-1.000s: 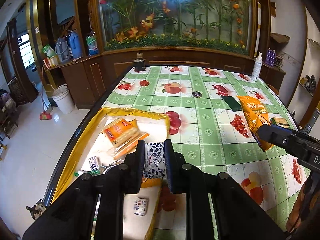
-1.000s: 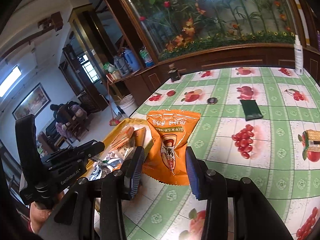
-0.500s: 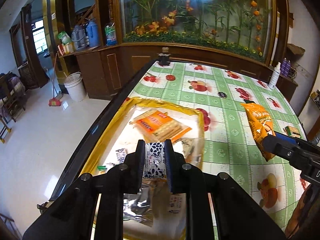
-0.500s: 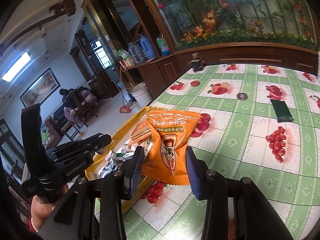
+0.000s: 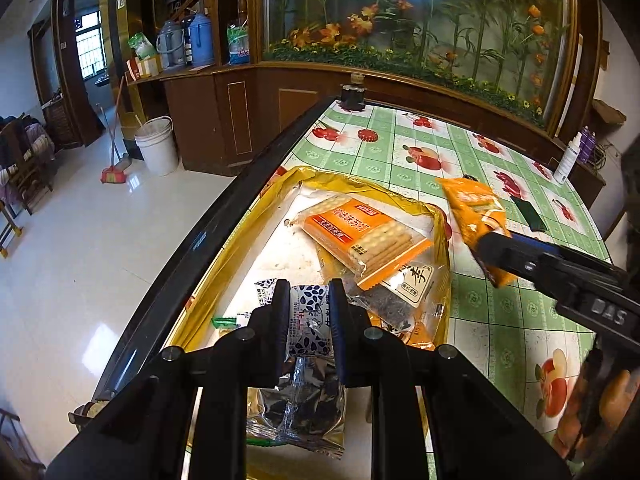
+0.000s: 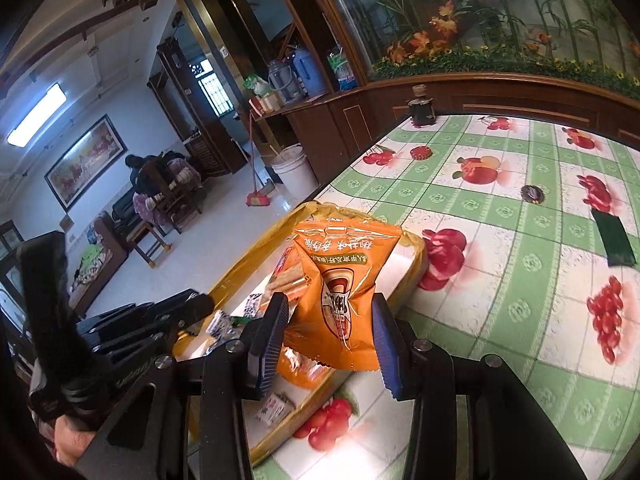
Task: Organize snacks
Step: 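Carry the black-and-white packet and orange chip bag over the tray with both tools, then open both tools to drop the packet and chip bag into the tray, then move both tools back over the dark green packet and cracker roll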
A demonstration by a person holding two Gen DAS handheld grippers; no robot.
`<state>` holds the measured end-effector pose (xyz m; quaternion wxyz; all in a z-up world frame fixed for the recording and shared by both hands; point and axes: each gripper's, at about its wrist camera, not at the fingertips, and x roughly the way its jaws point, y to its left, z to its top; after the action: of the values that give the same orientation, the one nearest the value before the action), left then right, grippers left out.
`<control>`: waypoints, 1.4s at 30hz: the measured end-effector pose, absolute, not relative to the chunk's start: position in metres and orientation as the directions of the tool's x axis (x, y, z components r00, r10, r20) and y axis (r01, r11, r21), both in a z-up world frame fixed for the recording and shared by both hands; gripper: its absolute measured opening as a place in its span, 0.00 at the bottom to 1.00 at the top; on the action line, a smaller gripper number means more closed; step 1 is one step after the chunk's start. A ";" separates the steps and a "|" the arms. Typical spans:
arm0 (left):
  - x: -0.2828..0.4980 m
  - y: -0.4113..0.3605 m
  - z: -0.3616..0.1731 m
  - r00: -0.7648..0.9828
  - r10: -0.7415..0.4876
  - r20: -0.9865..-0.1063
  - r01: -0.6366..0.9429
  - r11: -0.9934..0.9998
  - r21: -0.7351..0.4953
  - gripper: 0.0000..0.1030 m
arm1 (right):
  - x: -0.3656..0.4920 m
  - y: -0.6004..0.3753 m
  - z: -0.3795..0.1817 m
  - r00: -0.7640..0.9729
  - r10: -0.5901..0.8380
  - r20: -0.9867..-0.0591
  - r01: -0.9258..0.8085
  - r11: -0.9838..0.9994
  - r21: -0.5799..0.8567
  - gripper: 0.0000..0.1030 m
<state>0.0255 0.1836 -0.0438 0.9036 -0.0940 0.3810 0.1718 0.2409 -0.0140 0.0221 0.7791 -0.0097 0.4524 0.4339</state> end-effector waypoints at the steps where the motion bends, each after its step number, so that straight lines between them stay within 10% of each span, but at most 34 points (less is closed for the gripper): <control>1: 0.027 0.185 -0.044 0.649 0.241 -0.722 -0.385 0.922 -0.038 0.16 | 0.245 -0.006 0.018 0.214 0.656 -0.724 -0.692 0.625 0.361 0.41; 17: 0.062 0.218 -0.060 0.592 0.248 -0.767 -0.448 0.892 -0.057 0.19 | 0.286 0.039 -0.029 0.168 0.585 -0.794 -0.726 0.618 0.302 0.51; 22: 0.060 0.216 -0.059 0.583 0.271 -0.766 -0.471 0.881 -0.046 0.66 | 0.284 0.039 -0.033 0.155 0.588 -0.794 -0.728 0.611 0.311 0.54; 42: 0.070 0.153 -0.032 0.638 0.245 -0.730 -0.376 0.927 -0.017 0.67 | 0.283 -0.070 0.006 0.288 0.589 -0.755 -0.638 0.706 0.308 0.65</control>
<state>0.0700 0.1534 -0.0317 0.9011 -0.0838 0.3891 0.1722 0.2825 -0.0698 0.0063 0.8021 -0.0265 0.4579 0.3824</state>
